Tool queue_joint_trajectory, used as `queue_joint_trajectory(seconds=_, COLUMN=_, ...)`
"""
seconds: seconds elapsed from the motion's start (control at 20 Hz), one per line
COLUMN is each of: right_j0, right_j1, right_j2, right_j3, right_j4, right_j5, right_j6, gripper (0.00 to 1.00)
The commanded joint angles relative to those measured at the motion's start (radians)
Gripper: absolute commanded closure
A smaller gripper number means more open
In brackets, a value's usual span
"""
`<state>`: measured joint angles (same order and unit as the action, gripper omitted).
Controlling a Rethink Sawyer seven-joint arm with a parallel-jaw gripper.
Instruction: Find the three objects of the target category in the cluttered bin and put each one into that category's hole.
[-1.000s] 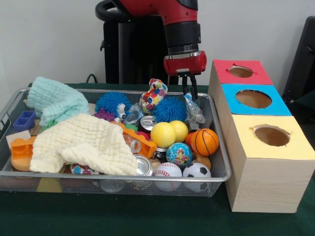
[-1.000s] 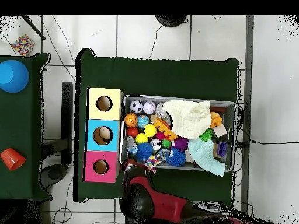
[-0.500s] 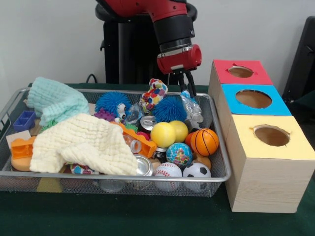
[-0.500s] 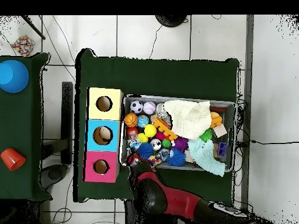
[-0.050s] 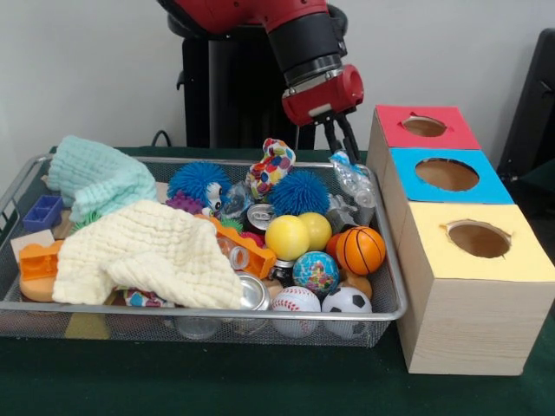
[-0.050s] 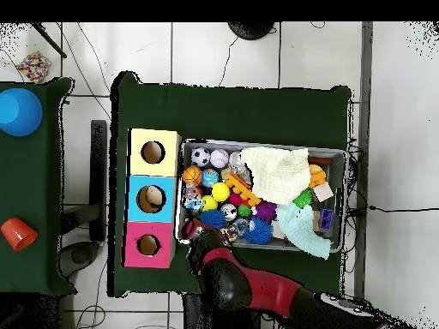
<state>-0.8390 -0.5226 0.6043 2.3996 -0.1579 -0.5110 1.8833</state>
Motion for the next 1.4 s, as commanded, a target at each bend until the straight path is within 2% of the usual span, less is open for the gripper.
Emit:
queue_joint_trajectory(seconds=0.05, right_j0=-0.042, right_j1=-0.011, right_j2=0.174, right_j3=0.002, right_j4=0.02, right_j5=0.124, right_j6=0.255, gripper=1.0)
queue_joint_trajectory(seconds=0.45, right_j0=-0.075, right_j1=-0.053, right_j2=0.265, right_j3=0.04, right_j4=0.06, right_j5=0.157, right_j6=0.264, gripper=1.0)
queue_joint_trajectory(seconds=0.55, right_j0=-0.126, right_j1=-0.029, right_j2=0.277, right_j3=0.003, right_j4=0.051, right_j5=0.209, right_j6=0.235, gripper=1.0)
queue_joint_trajectory(seconds=0.95, right_j0=-0.116, right_j1=-0.035, right_j2=0.297, right_j3=0.018, right_j4=0.057, right_j5=0.188, right_j6=0.245, gripper=1.0)
queue_joint_trajectory(seconds=1.25, right_j0=-0.056, right_j1=-0.093, right_j2=0.231, right_j3=0.022, right_j4=0.095, right_j5=0.136, right_j6=0.264, gripper=1.0)
queue_joint_trajectory(seconds=1.4, right_j0=-0.018, right_j1=-0.102, right_j2=0.193, right_j3=-0.002, right_j4=0.091, right_j5=0.15, right_j6=0.226, gripper=1.0)
